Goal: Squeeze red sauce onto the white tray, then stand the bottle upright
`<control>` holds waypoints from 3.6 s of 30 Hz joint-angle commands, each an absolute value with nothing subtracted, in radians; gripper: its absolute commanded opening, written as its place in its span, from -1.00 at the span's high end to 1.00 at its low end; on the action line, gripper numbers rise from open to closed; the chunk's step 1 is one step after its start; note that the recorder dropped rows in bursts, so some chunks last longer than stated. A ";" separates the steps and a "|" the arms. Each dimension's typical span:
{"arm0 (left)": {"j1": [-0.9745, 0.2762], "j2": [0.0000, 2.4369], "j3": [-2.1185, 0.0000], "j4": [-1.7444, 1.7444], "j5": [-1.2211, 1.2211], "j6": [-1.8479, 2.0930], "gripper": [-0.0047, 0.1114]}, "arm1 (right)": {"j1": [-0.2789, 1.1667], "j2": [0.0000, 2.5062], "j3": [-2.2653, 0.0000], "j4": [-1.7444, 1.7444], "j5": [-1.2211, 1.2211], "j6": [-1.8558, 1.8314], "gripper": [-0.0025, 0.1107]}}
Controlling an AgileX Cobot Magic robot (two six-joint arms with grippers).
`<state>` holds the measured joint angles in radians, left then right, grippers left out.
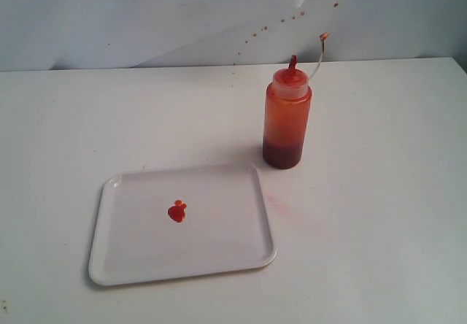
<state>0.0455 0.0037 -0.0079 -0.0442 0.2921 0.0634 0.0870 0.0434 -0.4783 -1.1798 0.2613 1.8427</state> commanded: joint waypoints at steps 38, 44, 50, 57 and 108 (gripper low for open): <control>0.047 0.000 0.000 -0.049 0.284 0.060 0.88 | 0.080 0.000 -0.031 -0.021 0.273 -0.180 0.96; 0.047 0.000 0.000 -0.049 0.284 0.060 0.88 | 0.078 0.000 0.000 -0.136 0.321 -0.007 0.96; 0.047 0.000 0.000 -0.049 0.284 0.060 0.88 | 0.074 0.000 0.000 -0.105 0.331 -0.007 0.96; 0.047 0.000 0.000 -0.049 0.284 0.060 0.88 | 0.002 0.000 0.000 -0.041 0.337 -0.018 0.96; 0.047 0.000 0.000 -0.049 0.284 0.060 0.88 | -0.013 0.000 0.000 0.090 0.325 -0.172 0.96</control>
